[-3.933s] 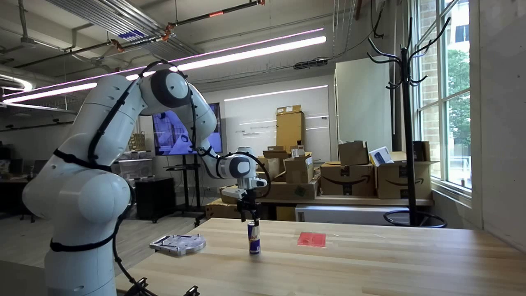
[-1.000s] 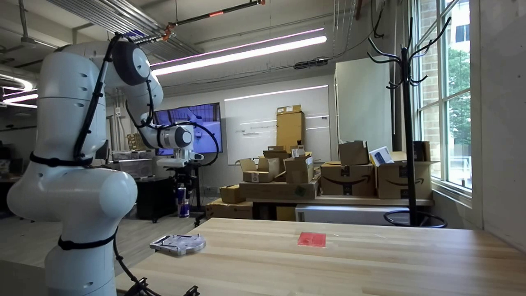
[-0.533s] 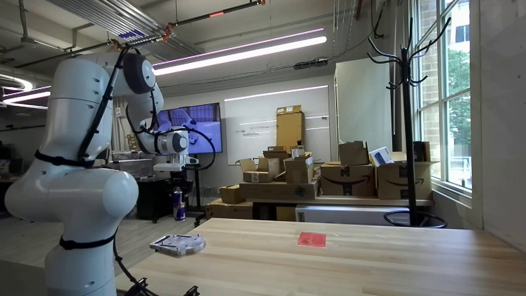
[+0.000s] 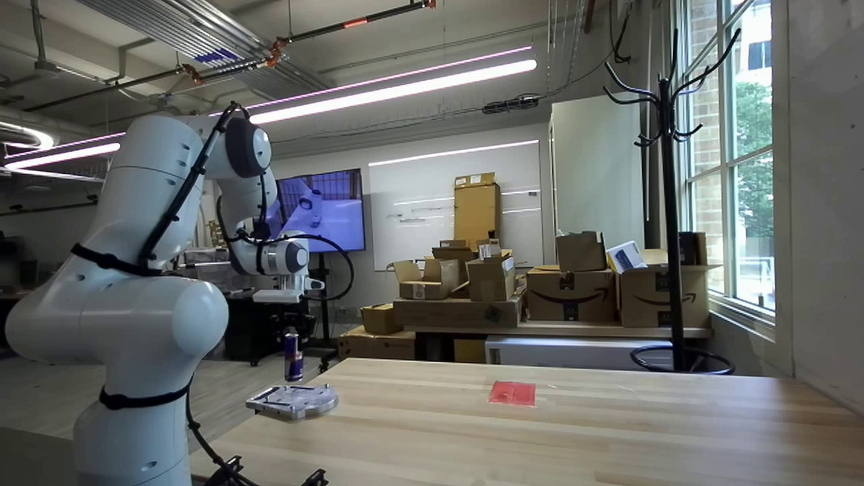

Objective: Put the can on the metal plate

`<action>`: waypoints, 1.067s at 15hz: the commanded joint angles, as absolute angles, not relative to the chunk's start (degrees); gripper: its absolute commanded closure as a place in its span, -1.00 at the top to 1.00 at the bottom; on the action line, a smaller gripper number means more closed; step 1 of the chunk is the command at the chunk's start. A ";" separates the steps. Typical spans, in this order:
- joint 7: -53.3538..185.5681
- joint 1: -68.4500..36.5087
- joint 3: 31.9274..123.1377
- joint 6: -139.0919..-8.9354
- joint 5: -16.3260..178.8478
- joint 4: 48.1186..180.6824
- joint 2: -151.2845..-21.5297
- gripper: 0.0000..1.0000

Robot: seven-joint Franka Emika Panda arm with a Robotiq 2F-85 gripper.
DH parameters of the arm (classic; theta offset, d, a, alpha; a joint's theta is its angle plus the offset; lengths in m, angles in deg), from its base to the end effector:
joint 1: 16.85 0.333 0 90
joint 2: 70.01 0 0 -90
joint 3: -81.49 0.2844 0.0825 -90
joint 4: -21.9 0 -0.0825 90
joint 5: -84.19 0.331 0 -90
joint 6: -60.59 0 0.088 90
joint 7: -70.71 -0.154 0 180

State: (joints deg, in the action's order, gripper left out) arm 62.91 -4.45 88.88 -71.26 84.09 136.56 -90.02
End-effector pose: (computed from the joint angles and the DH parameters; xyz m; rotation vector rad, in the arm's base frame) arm 0.5165 0.1855 0.2414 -3.0936 -0.3163 0.0859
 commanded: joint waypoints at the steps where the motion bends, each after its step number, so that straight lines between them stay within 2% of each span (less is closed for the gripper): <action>1: 61.28 -3.49 88.77 -71.45 82.71 132.98 -93.40 -0.34; 16: 63.25 -3.30 87.91 -72.67 83.24 124.85 -103.84 -0.34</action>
